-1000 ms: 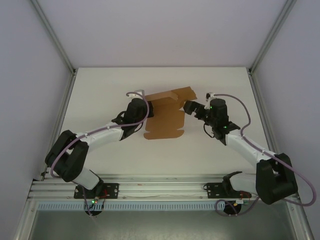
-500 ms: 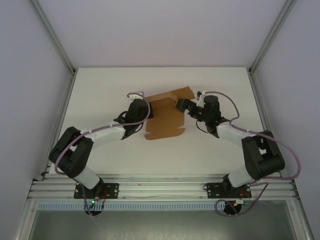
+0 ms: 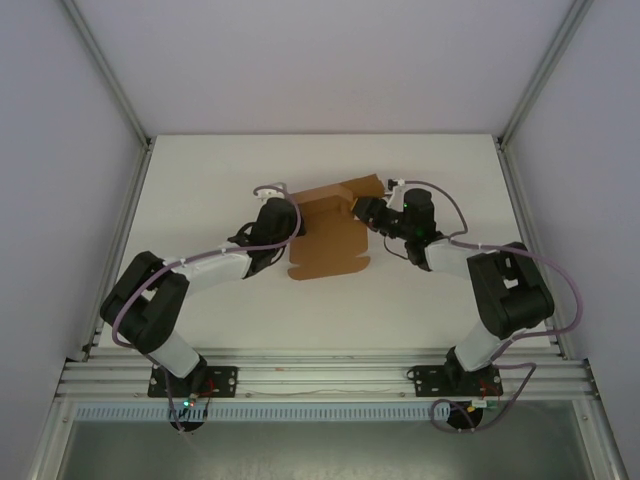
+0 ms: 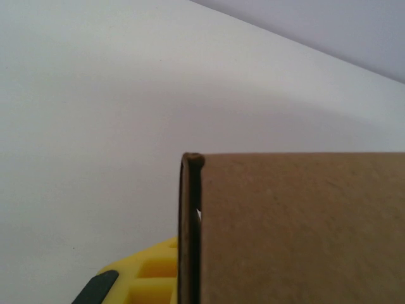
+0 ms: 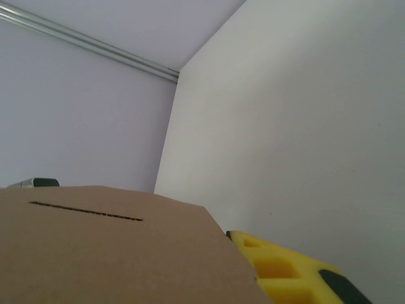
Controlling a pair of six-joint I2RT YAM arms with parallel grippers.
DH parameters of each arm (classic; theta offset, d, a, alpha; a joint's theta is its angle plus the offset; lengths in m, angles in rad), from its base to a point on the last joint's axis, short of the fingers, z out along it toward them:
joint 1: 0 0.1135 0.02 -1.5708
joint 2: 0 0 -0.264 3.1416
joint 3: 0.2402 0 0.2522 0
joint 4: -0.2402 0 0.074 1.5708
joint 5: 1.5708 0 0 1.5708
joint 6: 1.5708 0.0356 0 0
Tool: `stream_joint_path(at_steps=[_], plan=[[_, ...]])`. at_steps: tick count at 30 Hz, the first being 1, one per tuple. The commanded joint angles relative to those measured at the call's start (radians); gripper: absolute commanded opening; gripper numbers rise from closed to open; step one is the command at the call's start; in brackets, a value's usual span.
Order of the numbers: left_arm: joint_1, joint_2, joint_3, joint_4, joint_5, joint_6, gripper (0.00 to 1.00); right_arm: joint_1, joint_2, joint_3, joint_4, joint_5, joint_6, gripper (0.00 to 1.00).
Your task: Assemble paper box
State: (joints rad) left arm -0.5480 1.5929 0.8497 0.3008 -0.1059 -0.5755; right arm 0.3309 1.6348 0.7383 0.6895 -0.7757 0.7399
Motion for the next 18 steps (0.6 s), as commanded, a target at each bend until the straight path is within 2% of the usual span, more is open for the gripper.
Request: stream_joint_path(at_steps=[1,5,12,13,16,18], plan=[[-0.021,0.002,0.041,0.069,0.031,0.005,0.0,0.02,-0.033,-0.023,0.011,-0.013,0.016,0.18],[-0.021,0.003,0.041,0.066,0.025,-0.003,0.0,0.019,-0.065,-0.033,-0.013,0.029,0.012,0.07],[-0.023,0.003,0.042,0.058,0.024,-0.001,0.0,0.023,-0.119,-0.048,-0.043,0.066,0.003,0.03],[-0.021,0.002,0.041,0.053,0.021,0.002,0.0,0.023,-0.131,-0.051,-0.057,0.077,0.001,0.04],[-0.021,-0.008,0.032,0.038,0.007,0.009,0.0,0.02,-0.181,-0.056,-0.136,0.094,-0.042,0.19],[-0.018,-0.021,0.017,0.033,0.005,0.011,0.0,0.009,-0.24,-0.062,-0.24,0.125,-0.097,0.24]])
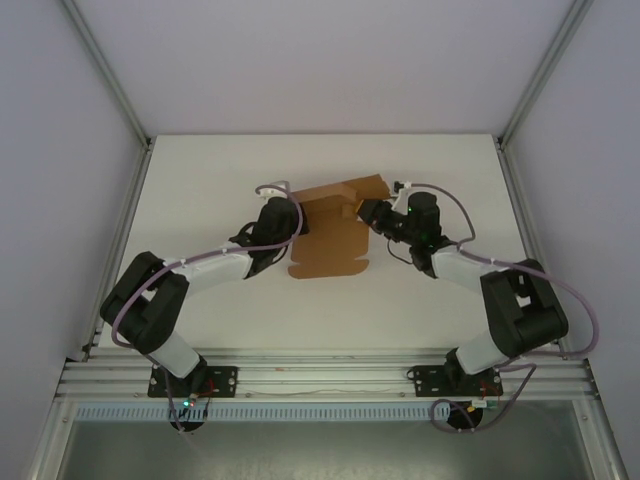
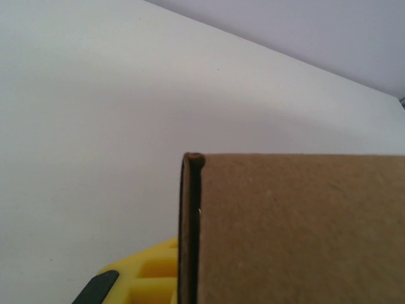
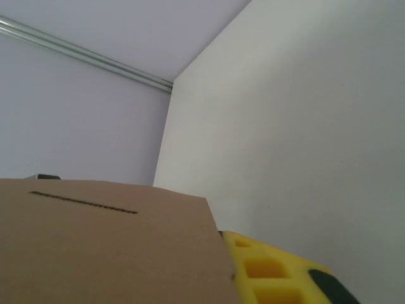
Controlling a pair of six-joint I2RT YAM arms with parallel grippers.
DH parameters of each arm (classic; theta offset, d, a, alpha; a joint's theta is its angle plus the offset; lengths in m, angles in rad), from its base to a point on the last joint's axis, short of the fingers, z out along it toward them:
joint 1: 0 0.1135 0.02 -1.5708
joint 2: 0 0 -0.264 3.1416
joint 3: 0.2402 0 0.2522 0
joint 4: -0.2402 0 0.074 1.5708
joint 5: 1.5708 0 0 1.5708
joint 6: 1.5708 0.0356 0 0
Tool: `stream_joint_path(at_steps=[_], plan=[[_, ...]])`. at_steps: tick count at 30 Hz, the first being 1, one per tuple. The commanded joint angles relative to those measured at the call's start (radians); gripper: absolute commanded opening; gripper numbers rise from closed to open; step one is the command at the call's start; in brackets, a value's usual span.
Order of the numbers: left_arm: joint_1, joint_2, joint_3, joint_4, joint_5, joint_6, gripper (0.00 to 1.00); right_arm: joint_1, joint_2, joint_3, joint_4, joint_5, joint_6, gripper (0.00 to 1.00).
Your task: Assemble paper box
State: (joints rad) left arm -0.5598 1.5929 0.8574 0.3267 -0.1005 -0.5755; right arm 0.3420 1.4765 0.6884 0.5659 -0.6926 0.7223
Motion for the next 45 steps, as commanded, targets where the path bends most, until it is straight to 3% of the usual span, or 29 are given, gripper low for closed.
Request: stream_joint_path(at_steps=[1,2,5,10,12,16,21,27,36,40,45], plan=[[-0.004,-0.029,0.001,0.008,0.001,0.015,0.0,-0.013,-0.117,-0.022,-0.163,0.062,-0.104,0.33],[-0.002,-0.039,-0.007,0.007,0.002,0.018,0.0,-0.023,-0.16,-0.034,-0.214,0.078,-0.137,0.44],[0.007,-0.061,-0.014,-0.016,0.026,0.065,0.0,-0.064,-0.298,-0.058,-0.383,0.122,-0.268,0.62],[0.018,-0.078,0.017,-0.122,0.125,0.141,0.0,-0.109,-0.495,-0.021,-0.645,0.176,-0.598,0.78],[0.02,-0.082,0.024,-0.146,0.17,0.154,0.0,-0.118,-0.529,0.022,-0.714,0.194,-0.697,0.83],[0.018,-0.089,0.023,-0.154,0.224,0.164,0.0,-0.123,-0.493,0.131,-0.833,0.101,-0.864,0.82],[0.018,-0.086,0.044,-0.192,0.246,0.193,0.0,-0.123,-0.378,0.257,-0.939,0.057,-0.962,0.76],[0.019,-0.07,0.062,-0.21,0.25,0.198,0.0,-0.123,-0.269,0.335,-1.043,-0.084,-1.034,0.64],[0.018,-0.047,0.094,-0.225,0.272,0.203,0.0,-0.123,-0.207,0.348,-1.037,-0.075,-1.019,0.3],[0.018,-0.038,0.104,-0.238,0.257,0.2,0.0,-0.123,-0.203,0.35,-1.025,-0.014,-0.985,0.15],[0.016,-0.026,0.12,-0.264,0.221,0.189,0.0,-0.104,-0.205,0.356,-1.032,0.189,-0.9,0.02]])
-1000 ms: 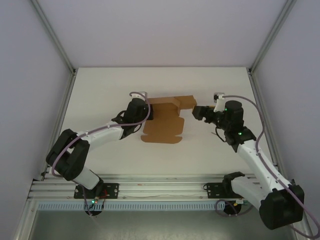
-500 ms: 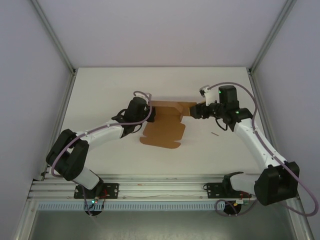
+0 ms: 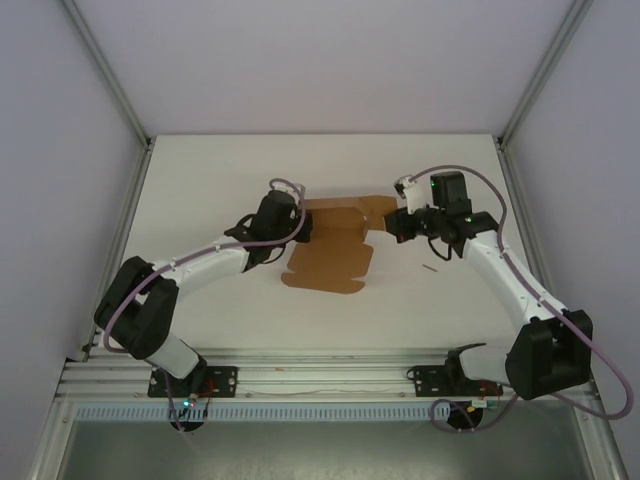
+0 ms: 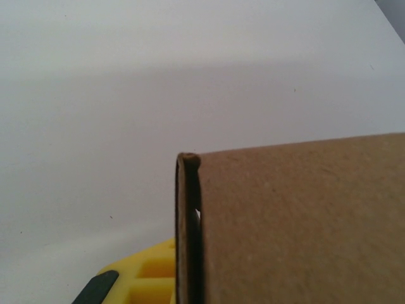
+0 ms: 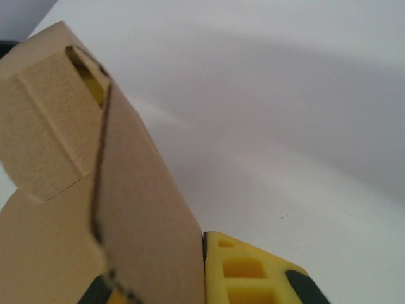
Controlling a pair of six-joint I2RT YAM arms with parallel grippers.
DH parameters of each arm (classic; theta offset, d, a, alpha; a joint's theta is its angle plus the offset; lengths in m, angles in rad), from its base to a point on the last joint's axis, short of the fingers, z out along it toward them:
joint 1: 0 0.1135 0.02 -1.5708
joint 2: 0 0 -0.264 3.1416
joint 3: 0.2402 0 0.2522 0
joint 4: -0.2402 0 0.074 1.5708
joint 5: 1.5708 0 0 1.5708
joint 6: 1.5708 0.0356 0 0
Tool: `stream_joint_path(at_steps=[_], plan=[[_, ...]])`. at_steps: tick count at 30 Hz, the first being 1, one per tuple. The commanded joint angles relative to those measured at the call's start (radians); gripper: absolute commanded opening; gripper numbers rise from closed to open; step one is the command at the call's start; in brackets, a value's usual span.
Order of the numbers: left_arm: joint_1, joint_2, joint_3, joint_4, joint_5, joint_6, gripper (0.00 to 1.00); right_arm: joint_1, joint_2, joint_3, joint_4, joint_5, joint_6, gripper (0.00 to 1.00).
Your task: Assemble paper box
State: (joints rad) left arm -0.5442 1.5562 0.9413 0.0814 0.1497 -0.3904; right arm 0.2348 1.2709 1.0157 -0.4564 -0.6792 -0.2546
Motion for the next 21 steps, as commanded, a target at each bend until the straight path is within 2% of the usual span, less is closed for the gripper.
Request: stream_joint_path(at_steps=[1,4,10,11,17,21], plan=[[-0.001,0.014,0.041,-0.02,-0.033,0.0,0.0,0.015,0.0,0.024,-0.001,0.215,0.094,0.01],[-0.011,0.03,0.064,-0.029,-0.04,-0.005,0.0,0.083,0.008,0.009,0.039,0.379,0.145,0.0],[-0.037,0.073,0.126,-0.08,-0.081,-0.017,0.0,0.255,0.073,0.048,0.032,0.872,0.246,0.0],[-0.037,0.081,0.133,-0.081,-0.082,-0.026,0.0,0.278,0.085,0.052,0.035,0.912,0.262,0.01],[-0.039,0.132,0.184,-0.101,-0.084,-0.079,0.0,0.388,0.136,0.065,0.07,0.954,0.34,0.08],[-0.038,0.158,0.212,-0.124,-0.095,-0.098,0.0,0.453,0.192,0.109,0.013,1.142,0.398,0.08]])
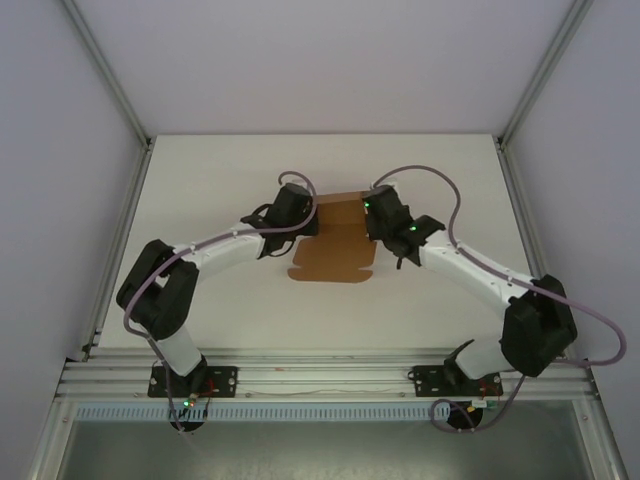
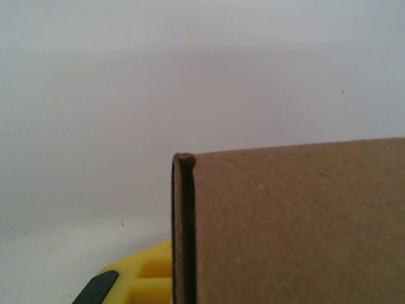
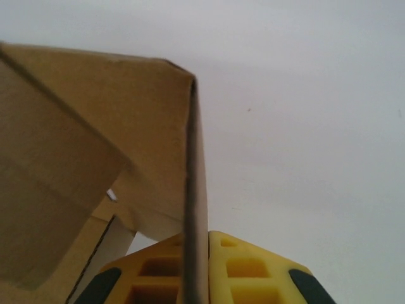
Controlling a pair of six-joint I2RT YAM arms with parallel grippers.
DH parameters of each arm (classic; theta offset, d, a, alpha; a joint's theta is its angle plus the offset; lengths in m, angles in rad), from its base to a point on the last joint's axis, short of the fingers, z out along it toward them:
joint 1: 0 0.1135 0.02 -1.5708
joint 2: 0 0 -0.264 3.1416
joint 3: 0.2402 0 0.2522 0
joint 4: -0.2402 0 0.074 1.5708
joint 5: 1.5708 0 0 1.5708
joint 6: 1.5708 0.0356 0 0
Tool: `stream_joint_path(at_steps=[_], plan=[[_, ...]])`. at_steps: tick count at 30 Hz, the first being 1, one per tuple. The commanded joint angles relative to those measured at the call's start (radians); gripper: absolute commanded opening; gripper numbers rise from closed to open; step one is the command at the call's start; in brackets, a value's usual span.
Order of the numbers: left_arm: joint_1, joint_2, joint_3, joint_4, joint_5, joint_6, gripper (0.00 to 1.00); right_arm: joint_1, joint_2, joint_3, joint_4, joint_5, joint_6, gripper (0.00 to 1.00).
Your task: Assemble paper box
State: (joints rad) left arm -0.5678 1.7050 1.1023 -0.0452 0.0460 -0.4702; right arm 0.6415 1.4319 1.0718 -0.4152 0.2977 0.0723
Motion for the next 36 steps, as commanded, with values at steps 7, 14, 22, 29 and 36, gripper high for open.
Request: stream_joint_path(at_steps=[7,14,22,29,36], plan=[[-0.013,0.02,0.051,0.002,-0.009,-0.035,0.0,0.084,0.026,0.069,-0.044,0.169,0.12,0.1],[0.012,0.022,0.021,0.031,0.016,-0.035,0.0,0.07,-0.171,-0.065,0.091,-0.097,0.07,0.53],[0.021,-0.032,-0.046,0.082,0.035,0.048,0.0,-0.109,-0.531,-0.185,0.119,-0.313,0.014,0.93],[0.02,-0.048,-0.06,0.092,0.054,0.069,0.0,-0.464,-0.556,-0.165,0.023,-0.453,0.052,0.95],[0.02,-0.057,-0.062,0.092,0.063,0.072,0.0,-0.578,-0.286,-0.147,0.024,-0.91,-0.104,0.83]])
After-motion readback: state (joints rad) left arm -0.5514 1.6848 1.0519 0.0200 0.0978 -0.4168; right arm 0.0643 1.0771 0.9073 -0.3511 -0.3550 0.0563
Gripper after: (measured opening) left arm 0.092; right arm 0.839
